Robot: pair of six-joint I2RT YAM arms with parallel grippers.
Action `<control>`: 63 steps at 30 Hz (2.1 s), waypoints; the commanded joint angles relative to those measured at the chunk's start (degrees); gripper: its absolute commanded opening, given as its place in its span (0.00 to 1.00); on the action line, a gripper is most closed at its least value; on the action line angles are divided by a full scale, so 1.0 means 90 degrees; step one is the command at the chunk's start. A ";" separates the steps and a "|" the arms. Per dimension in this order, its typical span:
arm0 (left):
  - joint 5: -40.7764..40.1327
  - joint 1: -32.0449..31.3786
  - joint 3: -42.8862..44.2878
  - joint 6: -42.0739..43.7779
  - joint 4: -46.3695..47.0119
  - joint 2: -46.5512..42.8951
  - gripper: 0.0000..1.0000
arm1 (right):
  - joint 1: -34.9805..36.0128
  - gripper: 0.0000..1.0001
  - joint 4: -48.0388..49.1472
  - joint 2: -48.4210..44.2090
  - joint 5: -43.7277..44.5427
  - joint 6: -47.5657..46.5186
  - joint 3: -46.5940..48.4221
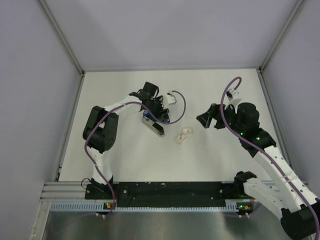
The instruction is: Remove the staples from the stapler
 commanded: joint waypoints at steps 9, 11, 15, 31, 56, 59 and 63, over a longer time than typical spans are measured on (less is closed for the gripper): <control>-0.0412 -0.0034 0.0405 -0.0132 0.0303 0.0009 0.15 | 0.0033 0.98 0.0255 -0.0008 -0.0103 0.0032 0.0017; -0.0588 -0.0034 0.0473 -0.0190 0.0342 0.0077 0.10 | 0.0033 0.98 0.0255 0.0002 -0.0093 0.0052 0.0027; -0.0773 -0.0034 0.0513 -0.0229 0.0517 0.0107 0.00 | 0.0033 0.98 0.0235 0.0012 -0.0103 0.0071 0.0027; -0.0932 -0.0053 0.0493 -0.1098 0.0832 -0.1483 0.00 | 0.0023 0.97 -0.0047 0.0256 -0.0025 -0.0143 0.0427; 0.3912 -0.0532 -0.0834 -0.3227 -0.1143 -0.4365 0.00 | 0.1634 0.91 -0.1600 0.0500 -0.2544 -0.2262 0.2322; 0.4294 -0.0561 -0.1185 -0.3393 -0.0861 -0.4755 0.00 | 0.1741 0.91 -0.1591 0.0559 -0.2817 -0.2350 0.2293; 0.4587 -0.0561 -0.1567 -0.3716 -0.0420 -0.5059 0.00 | 0.1956 0.88 -0.1552 0.0734 -0.2954 -0.2409 0.2303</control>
